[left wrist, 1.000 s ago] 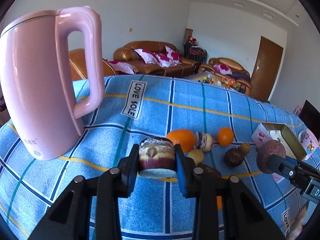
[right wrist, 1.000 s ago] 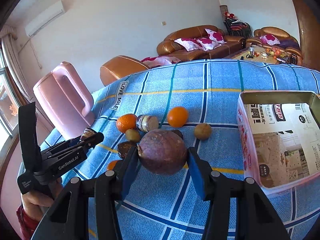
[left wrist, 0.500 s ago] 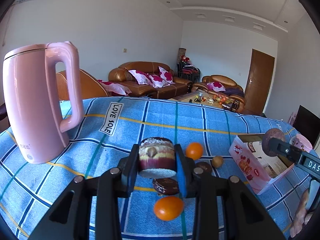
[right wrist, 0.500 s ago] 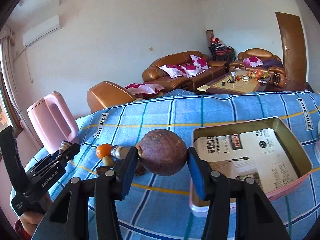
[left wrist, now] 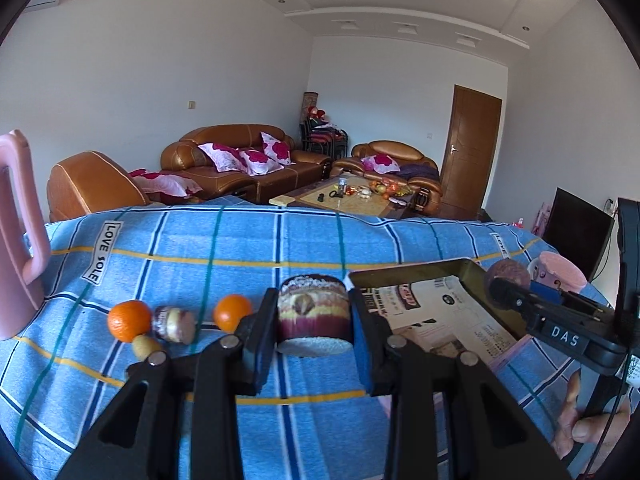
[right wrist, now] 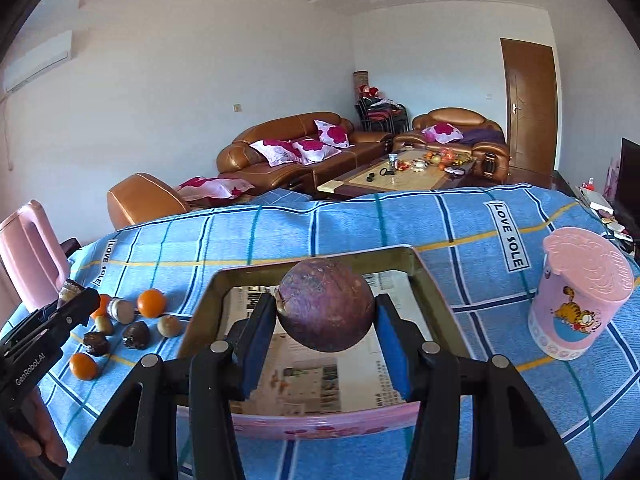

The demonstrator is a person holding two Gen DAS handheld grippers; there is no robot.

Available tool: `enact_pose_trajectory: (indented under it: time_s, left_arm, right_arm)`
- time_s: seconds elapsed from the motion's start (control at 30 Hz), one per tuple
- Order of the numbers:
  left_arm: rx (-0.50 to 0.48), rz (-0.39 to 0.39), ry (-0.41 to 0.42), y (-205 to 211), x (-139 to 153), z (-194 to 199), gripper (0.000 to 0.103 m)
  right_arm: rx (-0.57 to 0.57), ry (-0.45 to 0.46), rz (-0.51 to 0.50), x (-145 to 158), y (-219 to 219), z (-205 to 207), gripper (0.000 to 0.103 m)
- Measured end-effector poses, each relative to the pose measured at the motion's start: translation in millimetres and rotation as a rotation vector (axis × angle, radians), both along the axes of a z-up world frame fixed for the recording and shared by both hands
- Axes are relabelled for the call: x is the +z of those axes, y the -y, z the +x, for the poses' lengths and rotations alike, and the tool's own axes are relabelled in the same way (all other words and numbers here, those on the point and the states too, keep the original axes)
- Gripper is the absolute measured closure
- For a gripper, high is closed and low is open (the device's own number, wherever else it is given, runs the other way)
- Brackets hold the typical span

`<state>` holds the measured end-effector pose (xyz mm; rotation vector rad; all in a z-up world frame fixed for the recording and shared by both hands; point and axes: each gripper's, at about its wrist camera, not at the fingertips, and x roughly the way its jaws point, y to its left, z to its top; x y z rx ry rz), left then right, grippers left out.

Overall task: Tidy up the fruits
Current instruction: 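Drop the roll into the pink tin with the left tool while the right tool drops the purple fruit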

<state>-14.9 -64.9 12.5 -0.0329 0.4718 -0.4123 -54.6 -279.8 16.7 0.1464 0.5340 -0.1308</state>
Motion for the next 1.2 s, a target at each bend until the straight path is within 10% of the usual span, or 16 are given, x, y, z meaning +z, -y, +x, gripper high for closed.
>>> enact_pose_trajectory:
  time_s: [0.4,1.2]
  left_arm:
    - [-0.093,0.072,-0.076,93,-14,2,0.068]
    - [-0.082,0.138,-0.202,109,-29,21,0.067]
  right_arm:
    - [-0.021,-0.073,-0.055,-14,30,4,0.051]
    - [0.005,-0.133,0.016,-26,32,13,0.050]
